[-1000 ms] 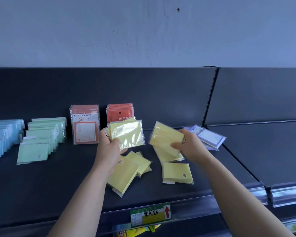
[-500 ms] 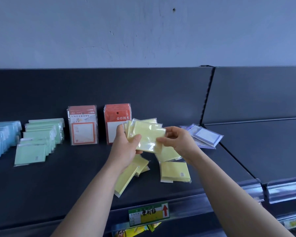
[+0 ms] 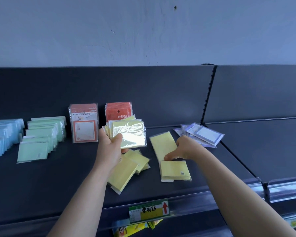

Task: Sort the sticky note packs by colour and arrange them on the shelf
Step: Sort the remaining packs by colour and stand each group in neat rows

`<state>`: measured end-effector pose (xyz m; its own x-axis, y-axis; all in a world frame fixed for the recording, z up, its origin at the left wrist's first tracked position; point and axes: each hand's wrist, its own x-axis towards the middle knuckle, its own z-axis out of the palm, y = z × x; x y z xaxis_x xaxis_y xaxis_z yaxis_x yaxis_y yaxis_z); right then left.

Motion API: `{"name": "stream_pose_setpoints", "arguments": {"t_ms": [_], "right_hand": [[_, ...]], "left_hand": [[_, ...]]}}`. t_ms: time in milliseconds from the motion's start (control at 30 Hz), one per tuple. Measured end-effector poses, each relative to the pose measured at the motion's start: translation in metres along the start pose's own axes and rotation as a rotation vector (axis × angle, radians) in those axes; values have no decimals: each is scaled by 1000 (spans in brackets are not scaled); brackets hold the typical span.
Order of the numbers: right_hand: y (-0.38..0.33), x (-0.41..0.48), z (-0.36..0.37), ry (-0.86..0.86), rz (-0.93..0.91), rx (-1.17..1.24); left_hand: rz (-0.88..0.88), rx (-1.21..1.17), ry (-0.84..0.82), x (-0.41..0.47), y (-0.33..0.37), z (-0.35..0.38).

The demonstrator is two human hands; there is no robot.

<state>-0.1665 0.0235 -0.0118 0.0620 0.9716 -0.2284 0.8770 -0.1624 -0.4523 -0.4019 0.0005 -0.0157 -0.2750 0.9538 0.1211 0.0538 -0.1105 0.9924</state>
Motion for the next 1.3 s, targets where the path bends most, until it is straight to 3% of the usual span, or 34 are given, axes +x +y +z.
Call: {"name": "stream_pose_setpoints", "arguments": {"t_ms": [67,200,300,400,567,767,900,967,1067,1300], "right_hand": [[5,4,1,13,-38,83],[18,8,-2,67,-104,810],[16,-1,-11,-14,-266,1021],[7,-7,-11,-67,-351,942],[1,3,4,132,-308,821],[9,6,12,-82,-456,965],[8,13,4,-12,-478,1146],[9,19,3,34,-462,1143],[15,30,12,101,-385,950],[23,43,25,131,-289,793]], "left_hand": [[-5,3,0,0,1,-1],[24,31,9,0,4,-3],[38,41,-16,3,5,1],[56,38,-109,0,4,11],[128,147,-314,-12,10,33],[168,116,-335,-9,5,42],[222,203,-405,5,11,52],[194,295,-420,19,12,58],[56,409,-443,35,2,66],[-123,244,-289,53,-9,94]]}}
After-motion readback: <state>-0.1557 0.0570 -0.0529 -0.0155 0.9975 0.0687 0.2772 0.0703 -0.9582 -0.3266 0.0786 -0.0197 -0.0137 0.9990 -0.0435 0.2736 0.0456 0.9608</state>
